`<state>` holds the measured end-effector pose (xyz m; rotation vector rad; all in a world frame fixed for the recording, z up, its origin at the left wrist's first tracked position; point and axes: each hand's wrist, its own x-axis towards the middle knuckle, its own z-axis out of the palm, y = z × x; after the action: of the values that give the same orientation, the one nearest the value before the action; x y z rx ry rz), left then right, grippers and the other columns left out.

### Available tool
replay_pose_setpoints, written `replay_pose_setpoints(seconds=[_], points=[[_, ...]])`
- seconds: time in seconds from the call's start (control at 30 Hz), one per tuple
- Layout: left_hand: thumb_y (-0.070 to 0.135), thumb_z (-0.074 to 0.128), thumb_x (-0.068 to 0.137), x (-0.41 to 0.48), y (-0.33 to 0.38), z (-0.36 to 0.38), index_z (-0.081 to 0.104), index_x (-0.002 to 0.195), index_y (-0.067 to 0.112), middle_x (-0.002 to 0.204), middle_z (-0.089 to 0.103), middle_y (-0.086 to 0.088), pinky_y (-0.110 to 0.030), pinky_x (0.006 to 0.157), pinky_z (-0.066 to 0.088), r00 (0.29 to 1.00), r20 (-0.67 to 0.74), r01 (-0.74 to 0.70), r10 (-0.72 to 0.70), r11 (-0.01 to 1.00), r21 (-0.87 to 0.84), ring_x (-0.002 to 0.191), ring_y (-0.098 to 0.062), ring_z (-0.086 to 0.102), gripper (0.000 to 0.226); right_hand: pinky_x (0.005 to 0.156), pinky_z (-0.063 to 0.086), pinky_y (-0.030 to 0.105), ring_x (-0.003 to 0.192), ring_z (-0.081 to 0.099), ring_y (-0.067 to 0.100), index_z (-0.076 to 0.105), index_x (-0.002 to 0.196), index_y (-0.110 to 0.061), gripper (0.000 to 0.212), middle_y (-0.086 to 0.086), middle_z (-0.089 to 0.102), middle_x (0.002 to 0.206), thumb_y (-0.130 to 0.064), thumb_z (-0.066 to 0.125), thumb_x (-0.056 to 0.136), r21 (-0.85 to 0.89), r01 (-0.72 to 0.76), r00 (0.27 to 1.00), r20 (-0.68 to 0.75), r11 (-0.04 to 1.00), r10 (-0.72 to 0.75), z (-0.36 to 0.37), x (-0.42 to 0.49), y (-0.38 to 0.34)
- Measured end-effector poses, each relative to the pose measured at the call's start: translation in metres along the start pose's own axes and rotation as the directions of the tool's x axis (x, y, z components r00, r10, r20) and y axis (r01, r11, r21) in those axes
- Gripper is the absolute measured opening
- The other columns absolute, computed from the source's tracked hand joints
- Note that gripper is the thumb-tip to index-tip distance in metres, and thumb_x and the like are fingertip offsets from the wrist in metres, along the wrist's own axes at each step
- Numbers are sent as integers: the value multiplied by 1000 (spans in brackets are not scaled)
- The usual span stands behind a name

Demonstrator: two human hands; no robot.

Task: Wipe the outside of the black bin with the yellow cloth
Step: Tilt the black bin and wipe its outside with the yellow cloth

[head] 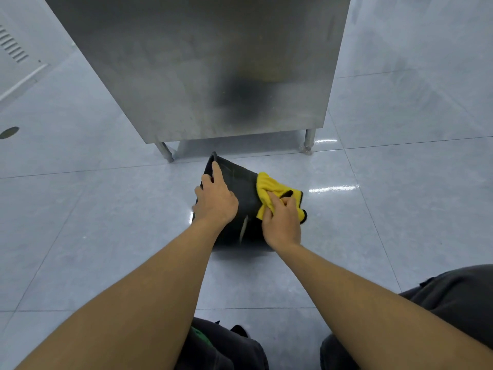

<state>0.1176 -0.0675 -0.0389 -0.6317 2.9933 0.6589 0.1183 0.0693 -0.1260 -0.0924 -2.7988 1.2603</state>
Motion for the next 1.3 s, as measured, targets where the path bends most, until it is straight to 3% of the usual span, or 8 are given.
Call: replay_pose_setpoints(seconds=[0.2,0.43,0.53,0.73,0.9,1.1,1.2,1.3], points=[[7,47,97,-2,4,-3,-7,159,26,131,44,-17,-46,83,55,997,74,-18,29,989,-144,88,-27,60,85,83,45,34,100,54,28,51,140,-29,45,2,39,114,-14,48,98,117,-231,972,-9,966,234,-2,-1,9],[17,41,93,0,8,-3,1,159,21,128,57,-19,-54,94,48,998,57,11,3,971,-240,106,-38,59,77,75,46,26,92,51,14,62,130,-27,39,-1,50,109,-18,54,93,211,204,978,-1,956,-209,1,-8,-39],[16,44,92,0,5,-7,9,158,16,131,52,-18,-50,96,47,999,52,26,-12,962,-274,109,-37,56,75,74,48,25,91,49,11,62,130,-30,39,-4,48,106,-21,54,93,213,253,964,23,944,-264,5,-7,-43],[8,52,94,-1,3,-6,34,134,4,125,54,-19,-40,80,45,998,-55,-1,-14,965,-263,102,-33,56,45,87,48,35,103,53,25,60,133,-27,38,4,43,117,-21,50,96,95,-59,998,-23,994,61,-1,7,-10],[24,42,103,-9,1,-8,5,159,26,125,57,-14,-38,76,43,1000,16,-24,24,999,-22,90,-25,54,68,97,43,34,111,53,30,56,136,-27,40,8,40,128,-17,47,98,206,-332,939,-19,921,342,-3,8,14],[16,45,95,-5,4,-4,-4,159,20,136,45,-19,-48,89,51,997,68,-32,42,989,-141,96,-32,58,81,83,41,28,100,53,27,57,134,-17,39,10,47,119,-14,50,96,132,61,998,-16,989,-59,0,-4,-23],[11,45,91,-8,7,-1,18,144,9,129,49,-17,-48,87,47,1000,23,-13,20,967,-255,101,-39,57,60,79,41,22,91,50,18,59,133,-18,38,5,49,108,-18,55,95,207,303,951,4,930,-310,2,-11,-41],[7,46,89,-7,6,-4,27,127,6,122,52,-18,-41,75,42,1000,25,-8,16,958,-287,92,-36,56,42,82,44,22,94,49,14,56,138,-22,42,2,48,111,-20,55,96,197,309,946,33,931,-321,4,-9,-37]])
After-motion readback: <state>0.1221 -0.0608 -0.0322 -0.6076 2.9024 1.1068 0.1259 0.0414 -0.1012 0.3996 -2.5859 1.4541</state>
